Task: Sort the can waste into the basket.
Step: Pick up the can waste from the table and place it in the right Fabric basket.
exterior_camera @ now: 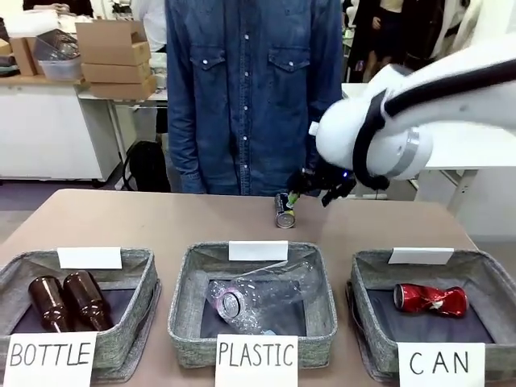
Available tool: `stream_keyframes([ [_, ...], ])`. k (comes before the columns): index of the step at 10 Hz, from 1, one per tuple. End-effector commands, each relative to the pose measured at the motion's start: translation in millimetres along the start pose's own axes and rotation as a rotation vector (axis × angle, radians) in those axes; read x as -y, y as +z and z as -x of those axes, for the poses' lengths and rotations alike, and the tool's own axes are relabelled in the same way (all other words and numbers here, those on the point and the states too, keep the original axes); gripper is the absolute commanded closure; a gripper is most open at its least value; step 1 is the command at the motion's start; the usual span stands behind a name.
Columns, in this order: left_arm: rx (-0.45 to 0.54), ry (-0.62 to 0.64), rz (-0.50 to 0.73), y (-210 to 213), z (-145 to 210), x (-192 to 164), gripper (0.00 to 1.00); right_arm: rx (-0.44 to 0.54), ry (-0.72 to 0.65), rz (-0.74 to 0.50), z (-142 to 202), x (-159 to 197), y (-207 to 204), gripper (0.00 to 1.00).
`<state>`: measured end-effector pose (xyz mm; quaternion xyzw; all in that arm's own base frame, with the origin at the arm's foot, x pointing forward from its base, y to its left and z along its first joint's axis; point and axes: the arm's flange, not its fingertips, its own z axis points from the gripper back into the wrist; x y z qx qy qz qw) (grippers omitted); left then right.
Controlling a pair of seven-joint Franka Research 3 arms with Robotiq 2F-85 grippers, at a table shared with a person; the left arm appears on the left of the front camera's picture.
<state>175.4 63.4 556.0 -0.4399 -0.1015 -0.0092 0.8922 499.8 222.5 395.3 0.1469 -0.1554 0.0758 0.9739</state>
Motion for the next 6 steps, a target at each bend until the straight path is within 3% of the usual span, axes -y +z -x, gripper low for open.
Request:
stream_keyframes([
  [1, 0.000, 0.009, 0.006, 0, 0, 2, 0.00, -0.059, -0.031, 0.080, -28, -23, -12, 0.00],
  [6, 0.000, 0.009, 0.006, 0, 0, 2, 0.00, -0.112, -0.067, 0.198, -63, -39, -80, 0.00],
])
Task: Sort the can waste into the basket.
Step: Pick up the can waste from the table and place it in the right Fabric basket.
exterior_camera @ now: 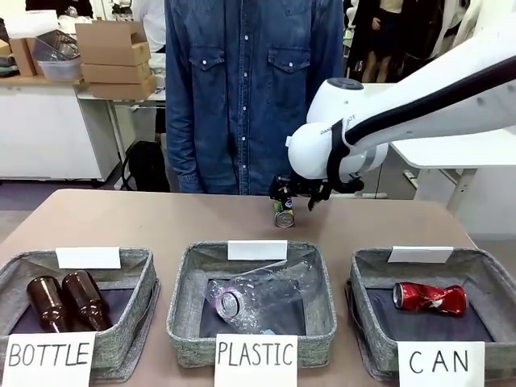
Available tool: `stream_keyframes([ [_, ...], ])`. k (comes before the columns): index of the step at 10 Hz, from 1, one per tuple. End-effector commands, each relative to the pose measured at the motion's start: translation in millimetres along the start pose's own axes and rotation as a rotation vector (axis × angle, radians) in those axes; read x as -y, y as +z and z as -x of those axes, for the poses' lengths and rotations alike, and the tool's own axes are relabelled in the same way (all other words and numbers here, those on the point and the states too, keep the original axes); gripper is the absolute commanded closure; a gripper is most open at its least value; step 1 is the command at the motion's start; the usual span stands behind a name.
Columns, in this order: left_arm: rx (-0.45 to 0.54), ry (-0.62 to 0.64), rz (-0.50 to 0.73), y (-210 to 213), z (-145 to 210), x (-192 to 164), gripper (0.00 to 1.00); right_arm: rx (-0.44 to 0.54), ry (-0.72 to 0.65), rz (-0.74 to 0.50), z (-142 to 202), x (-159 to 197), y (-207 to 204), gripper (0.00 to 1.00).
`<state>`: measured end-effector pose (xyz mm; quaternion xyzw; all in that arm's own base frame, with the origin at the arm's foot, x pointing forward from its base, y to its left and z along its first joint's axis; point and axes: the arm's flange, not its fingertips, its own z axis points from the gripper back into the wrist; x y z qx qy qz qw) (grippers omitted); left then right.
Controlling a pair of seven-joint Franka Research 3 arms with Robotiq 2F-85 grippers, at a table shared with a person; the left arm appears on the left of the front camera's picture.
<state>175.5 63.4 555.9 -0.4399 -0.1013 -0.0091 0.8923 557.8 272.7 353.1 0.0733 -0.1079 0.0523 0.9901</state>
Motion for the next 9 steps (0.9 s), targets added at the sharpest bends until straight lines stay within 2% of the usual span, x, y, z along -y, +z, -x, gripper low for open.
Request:
stream_keyframes([
  [1, 0.000, 0.009, 0.006, 0, 0, 2, 0.00, -0.042, -0.027, 0.048, -24, -19, -18, 0.00],
  [5, 0.000, 0.009, 0.006, 0, 0, 2, 0.00, -0.084, -0.074, 0.094, -41, -17, -46, 0.00],
  [6, 0.000, 0.009, 0.006, 0, 0, 2, 0.00, -0.086, -0.074, 0.099, -41, -17, -46, 0.32],
  [7, 0.000, 0.009, 0.006, 0, 0, 2, 0.00, -0.086, -0.086, 0.107, -41, -16, -46, 0.58],
  [8, 0.000, 0.009, 0.006, 0, 0, 2, 0.00, -0.083, -0.090, 0.113, -42, -16, -48, 0.90],
  [9, 0.000, 0.009, 0.006, 0, 0, 2, 0.00, -0.092, -0.083, 0.126, -42, -17, -53, 1.00],
])
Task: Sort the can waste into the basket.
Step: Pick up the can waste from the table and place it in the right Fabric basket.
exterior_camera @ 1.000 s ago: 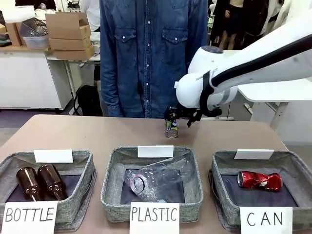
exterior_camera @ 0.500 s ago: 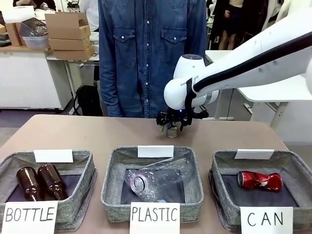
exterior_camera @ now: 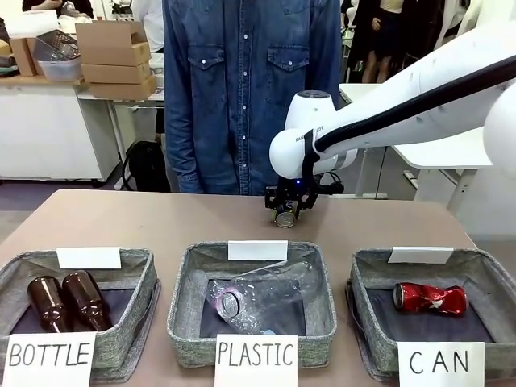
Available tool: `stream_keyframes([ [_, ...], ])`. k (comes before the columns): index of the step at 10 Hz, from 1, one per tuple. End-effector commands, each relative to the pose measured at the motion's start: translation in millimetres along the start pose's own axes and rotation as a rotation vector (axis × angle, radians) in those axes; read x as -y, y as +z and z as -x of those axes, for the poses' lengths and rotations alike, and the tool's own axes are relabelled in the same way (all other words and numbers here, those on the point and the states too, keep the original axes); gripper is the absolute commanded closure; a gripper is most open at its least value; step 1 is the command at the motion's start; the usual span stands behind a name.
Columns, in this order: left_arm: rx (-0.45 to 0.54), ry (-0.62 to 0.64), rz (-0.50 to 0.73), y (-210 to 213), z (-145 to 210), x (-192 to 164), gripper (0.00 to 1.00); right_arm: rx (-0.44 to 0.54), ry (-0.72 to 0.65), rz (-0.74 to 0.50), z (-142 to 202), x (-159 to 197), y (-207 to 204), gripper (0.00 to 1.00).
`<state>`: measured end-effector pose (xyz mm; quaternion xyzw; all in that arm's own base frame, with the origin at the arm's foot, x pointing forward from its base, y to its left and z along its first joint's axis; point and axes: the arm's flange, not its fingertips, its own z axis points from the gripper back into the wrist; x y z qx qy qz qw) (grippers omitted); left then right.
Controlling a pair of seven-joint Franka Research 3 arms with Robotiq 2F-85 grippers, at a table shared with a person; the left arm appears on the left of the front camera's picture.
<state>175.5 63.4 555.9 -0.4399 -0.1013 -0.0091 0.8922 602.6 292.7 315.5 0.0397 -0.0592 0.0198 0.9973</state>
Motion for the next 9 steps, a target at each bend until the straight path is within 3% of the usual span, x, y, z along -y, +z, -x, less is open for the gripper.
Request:
stream_keyframes([
  [1, 0.000, 0.009, 0.006, 0, 0, 2, 0.00, 0.001, -0.020, 0.073, -5, -9, -7, 1.00],
  [2, 0.000, 0.009, 0.006, 0, 0, 2, 0.00, -0.002, -0.019, 0.074, -5, -8, -8, 0.85],
  [4, 0.000, 0.009, 0.006, 0, 0, 2, 0.00, -0.006, -0.022, 0.080, -4, -7, -9, 1.00],
  [7, 0.000, 0.009, 0.006, 0, 0, 2, 0.00, -0.037, -0.017, 0.026, 2, -1, 8, 0.98],
  [9, 0.000, 0.009, 0.006, 0, 0, 2, 0.00, -0.078, 0.081, -0.073, 35, 10, 65, 0.98],
])
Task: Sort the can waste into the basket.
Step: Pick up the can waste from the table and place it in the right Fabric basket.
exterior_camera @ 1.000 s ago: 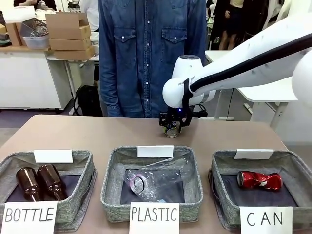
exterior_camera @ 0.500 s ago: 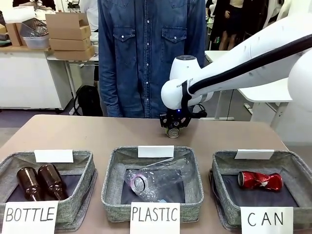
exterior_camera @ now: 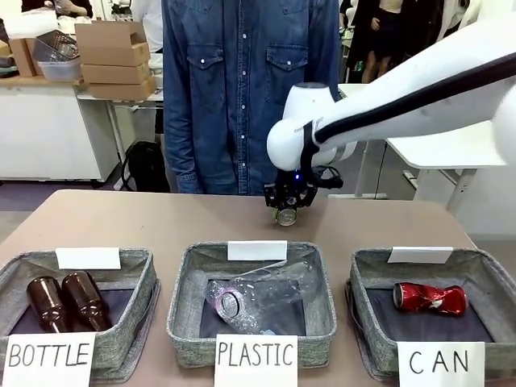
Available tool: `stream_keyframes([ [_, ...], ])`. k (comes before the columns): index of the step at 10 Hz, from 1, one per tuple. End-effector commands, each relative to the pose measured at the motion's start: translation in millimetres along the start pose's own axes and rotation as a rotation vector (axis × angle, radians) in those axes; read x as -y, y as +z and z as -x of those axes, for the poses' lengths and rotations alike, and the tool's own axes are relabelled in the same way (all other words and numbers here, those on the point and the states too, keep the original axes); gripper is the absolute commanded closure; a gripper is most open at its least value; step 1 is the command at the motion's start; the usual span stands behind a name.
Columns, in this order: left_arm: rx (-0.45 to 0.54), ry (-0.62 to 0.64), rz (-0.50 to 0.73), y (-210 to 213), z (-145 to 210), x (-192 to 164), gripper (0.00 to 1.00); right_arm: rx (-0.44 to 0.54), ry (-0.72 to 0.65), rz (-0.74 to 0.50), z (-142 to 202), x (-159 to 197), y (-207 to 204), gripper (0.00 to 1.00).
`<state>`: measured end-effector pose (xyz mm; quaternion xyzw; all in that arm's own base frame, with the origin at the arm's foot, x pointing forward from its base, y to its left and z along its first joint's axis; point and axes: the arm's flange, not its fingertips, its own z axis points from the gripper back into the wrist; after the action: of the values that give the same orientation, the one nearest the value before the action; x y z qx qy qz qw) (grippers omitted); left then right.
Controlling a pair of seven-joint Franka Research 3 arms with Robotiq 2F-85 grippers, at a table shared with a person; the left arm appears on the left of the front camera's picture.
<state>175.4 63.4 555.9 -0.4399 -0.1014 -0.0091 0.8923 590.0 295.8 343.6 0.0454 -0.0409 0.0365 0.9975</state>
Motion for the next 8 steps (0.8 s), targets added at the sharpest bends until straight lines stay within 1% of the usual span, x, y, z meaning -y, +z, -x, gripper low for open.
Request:
stream_keyframes([
  [1, 0.000, 0.009, 0.006, 0, 0, 2, 0.00, -0.067, 0.109, -0.090, 62, 19, 71, 0.98],
  [3, 0.000, 0.009, 0.006, 0, 0, 2, 0.00, -0.112, 0.207, -0.125, 121, 41, 122, 0.98],
  [4, 0.000, 0.009, 0.006, 0, 0, 2, 0.00, -0.108, 0.238, -0.145, 147, 60, 144, 0.98],
  [6, 0.000, 0.009, 0.006, 0, 0, 2, 0.00, -0.197, 0.355, -0.219, 210, 99, 182, 0.98],
  [7, 0.000, 0.009, 0.006, 0, 0, 2, 0.00, -0.243, 0.386, -0.221, 239, 116, 196, 0.98],
  [8, 0.000, 0.009, 0.006, 0, 0, 2, 0.00, -0.275, 0.359, -0.238, 267, 133, 207, 0.98],
])
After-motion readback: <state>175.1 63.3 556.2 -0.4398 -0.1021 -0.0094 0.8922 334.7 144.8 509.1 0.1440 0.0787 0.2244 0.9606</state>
